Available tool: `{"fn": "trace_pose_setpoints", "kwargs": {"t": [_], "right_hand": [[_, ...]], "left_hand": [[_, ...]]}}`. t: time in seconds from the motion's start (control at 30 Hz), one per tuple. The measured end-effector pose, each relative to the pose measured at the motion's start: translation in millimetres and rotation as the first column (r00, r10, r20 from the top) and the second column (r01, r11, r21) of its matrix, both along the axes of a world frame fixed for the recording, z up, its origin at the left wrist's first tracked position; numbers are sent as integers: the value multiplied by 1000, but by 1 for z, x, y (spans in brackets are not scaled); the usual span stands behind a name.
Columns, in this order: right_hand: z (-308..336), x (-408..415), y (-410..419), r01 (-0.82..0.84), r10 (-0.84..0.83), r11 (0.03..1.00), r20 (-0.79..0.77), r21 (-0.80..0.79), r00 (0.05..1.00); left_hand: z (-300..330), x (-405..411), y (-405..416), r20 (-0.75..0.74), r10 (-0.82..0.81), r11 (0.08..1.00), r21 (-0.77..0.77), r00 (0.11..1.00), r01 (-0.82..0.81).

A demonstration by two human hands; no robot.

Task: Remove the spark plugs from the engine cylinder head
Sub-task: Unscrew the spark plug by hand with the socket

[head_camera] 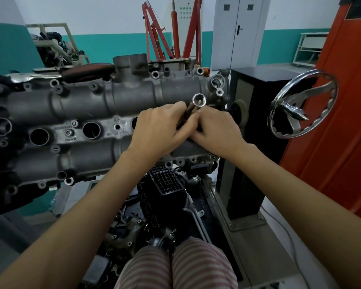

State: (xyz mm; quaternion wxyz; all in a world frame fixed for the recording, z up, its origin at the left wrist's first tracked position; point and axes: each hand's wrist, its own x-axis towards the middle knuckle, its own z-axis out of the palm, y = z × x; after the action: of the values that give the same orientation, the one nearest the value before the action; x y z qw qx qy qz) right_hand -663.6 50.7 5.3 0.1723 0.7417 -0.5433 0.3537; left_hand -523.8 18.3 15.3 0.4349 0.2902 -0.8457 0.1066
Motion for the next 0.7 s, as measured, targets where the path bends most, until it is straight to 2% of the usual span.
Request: {"fn": "trace_pose_setpoints", "kwargs": {"t": [0.17, 0.27, 0.5, 0.7], "right_hand": [[3, 0, 0, 52, -50, 994, -30, 94, 998], [6, 1, 0, 39, -43, 992, 36, 124, 998], [4, 3, 0, 35, -38, 999, 97, 36, 995], [7, 11, -2, 157, -159, 982, 8, 104, 987]], "left_hand": [[0, -2, 2, -21, -6, 1000, -16, 1000, 5], [-1, -2, 1, -16, -5, 999, -43, 1000, 5], [-1, 0, -2, -46, -12, 999, -47, 999, 10], [1, 1, 3, -51, -40, 999, 11, 998, 41]]}}
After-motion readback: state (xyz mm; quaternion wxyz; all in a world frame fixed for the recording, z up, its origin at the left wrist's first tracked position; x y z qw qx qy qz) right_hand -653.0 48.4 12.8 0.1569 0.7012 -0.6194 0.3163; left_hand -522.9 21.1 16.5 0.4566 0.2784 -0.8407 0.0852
